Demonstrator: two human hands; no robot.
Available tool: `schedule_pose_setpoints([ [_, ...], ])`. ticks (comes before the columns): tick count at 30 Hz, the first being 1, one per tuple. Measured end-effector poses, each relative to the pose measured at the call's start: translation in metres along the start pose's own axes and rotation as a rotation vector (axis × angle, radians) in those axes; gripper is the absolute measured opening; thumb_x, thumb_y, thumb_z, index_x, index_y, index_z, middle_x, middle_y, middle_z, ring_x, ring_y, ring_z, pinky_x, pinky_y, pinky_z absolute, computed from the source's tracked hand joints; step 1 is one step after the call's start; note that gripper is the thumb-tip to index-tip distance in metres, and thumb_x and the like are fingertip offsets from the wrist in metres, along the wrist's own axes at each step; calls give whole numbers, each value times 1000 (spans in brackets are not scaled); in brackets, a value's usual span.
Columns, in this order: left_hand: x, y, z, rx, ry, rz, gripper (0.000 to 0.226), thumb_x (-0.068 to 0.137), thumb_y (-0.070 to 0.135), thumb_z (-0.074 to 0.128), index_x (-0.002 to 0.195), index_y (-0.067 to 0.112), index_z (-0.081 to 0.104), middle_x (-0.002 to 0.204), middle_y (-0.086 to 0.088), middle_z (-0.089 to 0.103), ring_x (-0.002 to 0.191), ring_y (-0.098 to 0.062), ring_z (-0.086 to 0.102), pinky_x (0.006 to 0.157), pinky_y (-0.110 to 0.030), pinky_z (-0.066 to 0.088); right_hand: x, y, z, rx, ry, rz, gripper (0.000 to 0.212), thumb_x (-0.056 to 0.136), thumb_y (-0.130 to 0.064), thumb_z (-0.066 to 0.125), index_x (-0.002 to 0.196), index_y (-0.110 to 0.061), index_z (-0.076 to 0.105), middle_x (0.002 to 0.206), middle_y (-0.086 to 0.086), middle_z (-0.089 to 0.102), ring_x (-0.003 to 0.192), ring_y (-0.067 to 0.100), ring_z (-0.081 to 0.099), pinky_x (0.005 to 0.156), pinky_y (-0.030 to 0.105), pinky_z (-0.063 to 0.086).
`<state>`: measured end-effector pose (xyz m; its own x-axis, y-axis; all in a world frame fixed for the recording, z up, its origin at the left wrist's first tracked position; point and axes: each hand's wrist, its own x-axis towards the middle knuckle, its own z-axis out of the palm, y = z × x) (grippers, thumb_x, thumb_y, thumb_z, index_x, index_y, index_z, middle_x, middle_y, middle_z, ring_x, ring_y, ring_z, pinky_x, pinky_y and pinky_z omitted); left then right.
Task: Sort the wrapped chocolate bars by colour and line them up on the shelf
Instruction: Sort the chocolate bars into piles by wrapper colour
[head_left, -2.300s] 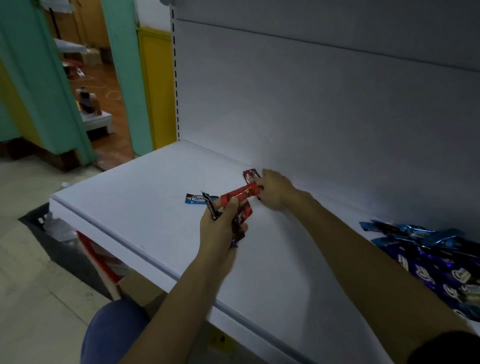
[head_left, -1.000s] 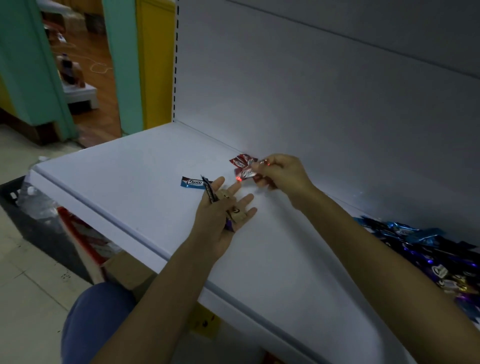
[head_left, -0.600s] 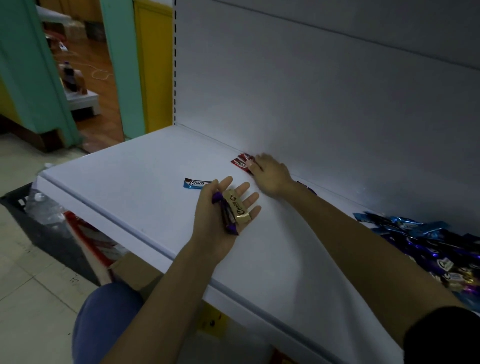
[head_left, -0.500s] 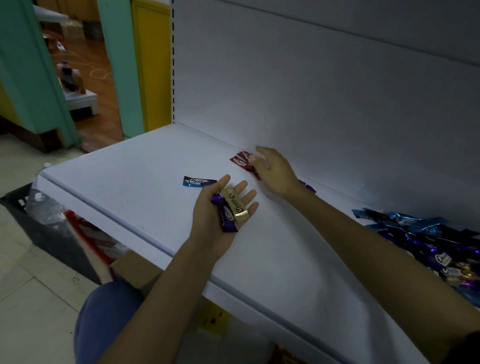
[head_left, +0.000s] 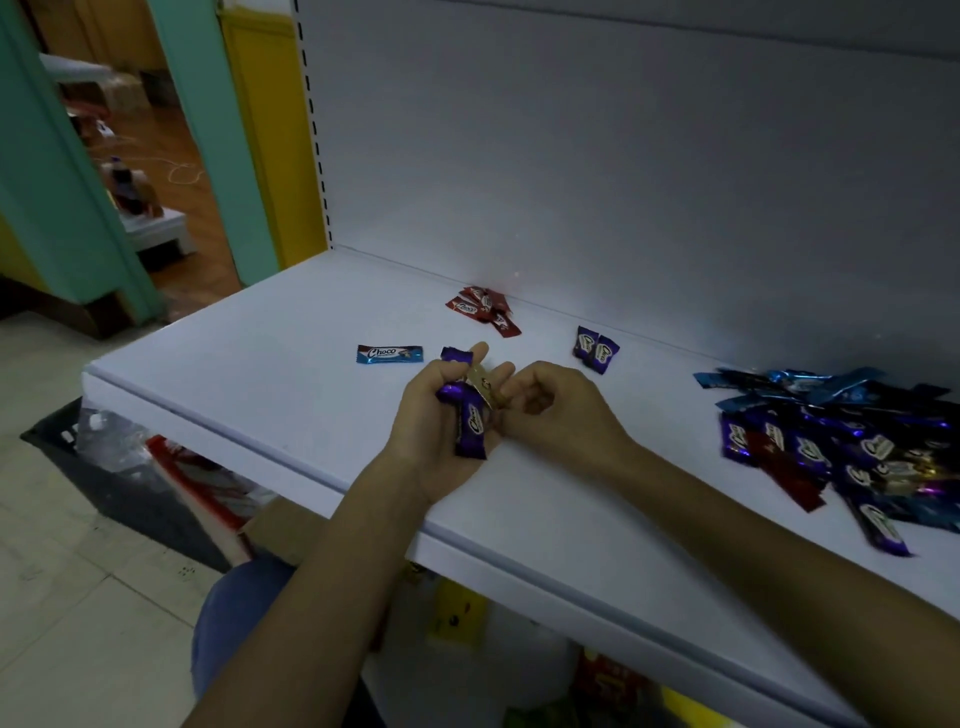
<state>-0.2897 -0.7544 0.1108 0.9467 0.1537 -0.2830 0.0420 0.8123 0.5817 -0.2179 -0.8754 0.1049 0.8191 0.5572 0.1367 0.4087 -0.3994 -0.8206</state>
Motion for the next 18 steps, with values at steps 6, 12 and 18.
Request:
schedule_pose_setpoints([
  [6,-2,0,-1,53,30,-13,41,94,20,42,133,13,54,125,-16,63,116,-28,60,105,-41,42,-38,12,-44,-223,71,-104,22,78,-19,73,94,-31,63,79,-7,63,74,6,58,66,14,43],
  [12,-1,-11,4,290,-30,85,31,100,20,44,129,12,54,76,-3,67,50,-7,48,45,-15,38,-75,34,-63,-433,-33,-274,16,79,-33,65,87,-20,69,83,-4,62,79,13,56,73,42,49],
  [18,1,-38,-4,1338,-189,751,26,100,21,48,123,21,59,89,8,66,74,1,57,69,-8,44,-64,7,-62,-133,46,-63,37,83,-56,57,80,-22,69,82,-10,64,79,2,59,71,14,43],
])
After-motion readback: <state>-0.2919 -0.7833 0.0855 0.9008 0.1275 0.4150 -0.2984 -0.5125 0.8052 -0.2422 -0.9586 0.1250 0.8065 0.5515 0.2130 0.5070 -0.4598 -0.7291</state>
